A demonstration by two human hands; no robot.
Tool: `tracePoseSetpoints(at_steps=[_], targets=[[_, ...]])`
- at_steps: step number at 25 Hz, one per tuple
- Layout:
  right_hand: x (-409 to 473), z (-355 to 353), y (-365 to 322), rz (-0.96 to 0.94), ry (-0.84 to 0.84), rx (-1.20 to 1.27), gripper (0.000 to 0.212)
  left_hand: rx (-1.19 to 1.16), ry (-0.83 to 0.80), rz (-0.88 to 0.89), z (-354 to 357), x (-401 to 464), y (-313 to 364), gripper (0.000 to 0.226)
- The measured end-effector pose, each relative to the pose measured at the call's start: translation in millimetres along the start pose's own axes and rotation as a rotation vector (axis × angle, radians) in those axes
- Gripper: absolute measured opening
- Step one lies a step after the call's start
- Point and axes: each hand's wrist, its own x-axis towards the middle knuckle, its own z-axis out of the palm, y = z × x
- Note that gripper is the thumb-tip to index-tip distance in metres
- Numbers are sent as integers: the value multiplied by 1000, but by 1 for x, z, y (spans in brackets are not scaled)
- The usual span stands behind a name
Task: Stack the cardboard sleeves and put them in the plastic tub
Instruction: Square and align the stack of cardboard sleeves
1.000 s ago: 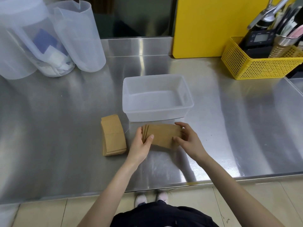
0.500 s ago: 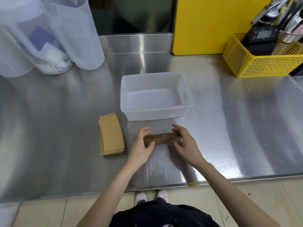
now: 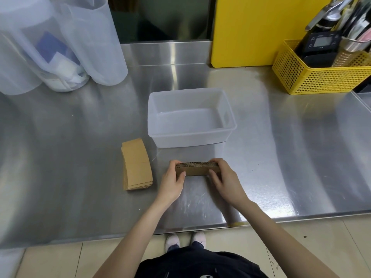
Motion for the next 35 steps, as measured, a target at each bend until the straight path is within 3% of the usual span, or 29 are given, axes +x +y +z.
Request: tracePoseSetpoints(at_steps=[5, 14, 20, 28, 35], targets=[[4, -6, -4, 9, -3, -88, 27, 25, -8, 3, -6, 0, 5, 31], [18, -15, -51, 11, -34, 76, 22, -52, 156, 103, -54, -10, 19, 36], [34, 9, -91, -13, -216, 57, 25, -84, 287, 56, -100, 3, 10, 39], [52, 52, -115, 1, -422, -46, 19, 118, 245, 54, -139, 31, -7, 39], [56, 78, -113, 24, -503, -211, 28, 221, 181, 28, -134, 39, -23, 42]])
